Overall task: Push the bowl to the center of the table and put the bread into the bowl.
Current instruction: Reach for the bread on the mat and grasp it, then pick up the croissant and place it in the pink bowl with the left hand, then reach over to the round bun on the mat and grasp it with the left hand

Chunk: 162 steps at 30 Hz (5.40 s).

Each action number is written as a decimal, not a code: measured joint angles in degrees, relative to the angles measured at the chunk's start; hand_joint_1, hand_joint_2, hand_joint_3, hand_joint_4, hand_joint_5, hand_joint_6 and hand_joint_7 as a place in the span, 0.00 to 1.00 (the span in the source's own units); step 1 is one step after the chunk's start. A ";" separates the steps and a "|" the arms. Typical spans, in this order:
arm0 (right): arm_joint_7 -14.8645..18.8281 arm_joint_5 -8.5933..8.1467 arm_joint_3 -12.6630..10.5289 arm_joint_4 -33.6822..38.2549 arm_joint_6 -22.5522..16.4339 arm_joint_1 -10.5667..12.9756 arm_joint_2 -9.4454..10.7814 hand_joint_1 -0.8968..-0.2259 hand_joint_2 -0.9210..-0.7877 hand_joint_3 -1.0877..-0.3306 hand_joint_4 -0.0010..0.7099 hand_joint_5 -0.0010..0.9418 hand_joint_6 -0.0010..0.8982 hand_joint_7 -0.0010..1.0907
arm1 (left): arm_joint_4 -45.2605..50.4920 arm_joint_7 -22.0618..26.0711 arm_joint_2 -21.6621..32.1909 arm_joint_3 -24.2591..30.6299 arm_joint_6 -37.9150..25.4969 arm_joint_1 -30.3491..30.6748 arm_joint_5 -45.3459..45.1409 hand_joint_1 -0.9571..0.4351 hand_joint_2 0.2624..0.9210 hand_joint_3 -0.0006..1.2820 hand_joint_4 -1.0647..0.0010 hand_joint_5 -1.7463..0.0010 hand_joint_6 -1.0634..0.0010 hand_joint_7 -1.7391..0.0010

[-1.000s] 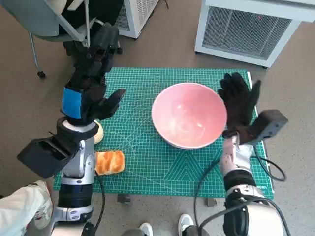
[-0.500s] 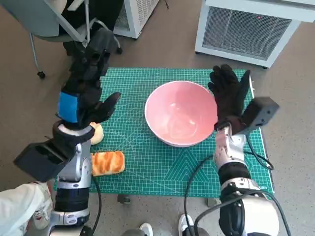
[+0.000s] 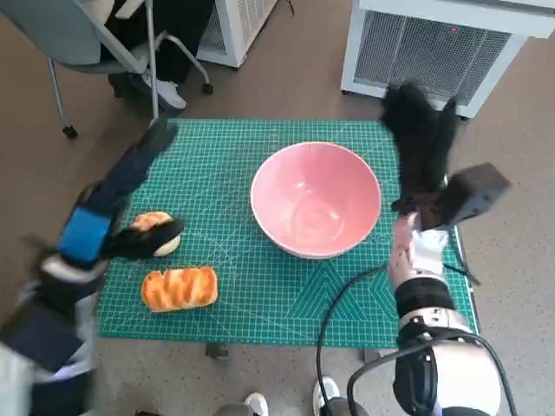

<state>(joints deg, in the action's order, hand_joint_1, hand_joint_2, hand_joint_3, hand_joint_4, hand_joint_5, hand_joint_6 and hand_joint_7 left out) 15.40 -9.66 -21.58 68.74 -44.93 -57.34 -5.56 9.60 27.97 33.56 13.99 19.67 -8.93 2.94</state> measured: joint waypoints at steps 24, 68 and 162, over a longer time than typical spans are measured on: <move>16.53 -8.69 8.22 -26.70 -9.79 6.88 -1.06 0.49 0.00 0.34 0.35 0.05 0.00 0.66 | 20.65 8.96 12.95 -8.36 -30.51 13.89 -19.75 0.28 1.00 0.05 0.81 1.00 0.66 0.99; 15.16 -8.35 10.97 -32.68 -6.57 10.67 -2.01 0.49 0.00 0.33 0.02 0.52 0.00 0.63 | 3.53 -5.51 0.64 -23.21 -31.71 7.17 -36.01 0.69 0.90 0.22 0.42 0.24 0.52 0.29; 14.66 -10.39 12.88 -43.74 -0.15 15.88 -2.24 0.48 0.00 0.36 0.00 0.51 0.00 0.64 | -8.30 9.22 -5.69 -26.89 -22.98 -37.98 -29.30 0.34 1.00 0.05 1.00 1.00 0.79 0.99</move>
<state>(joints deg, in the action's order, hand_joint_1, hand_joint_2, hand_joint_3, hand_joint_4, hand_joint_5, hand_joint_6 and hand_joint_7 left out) 30.06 -20.05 -8.70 25.00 -45.08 -41.45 -7.81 1.30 37.19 27.87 -12.90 -3.30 -46.91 -26.36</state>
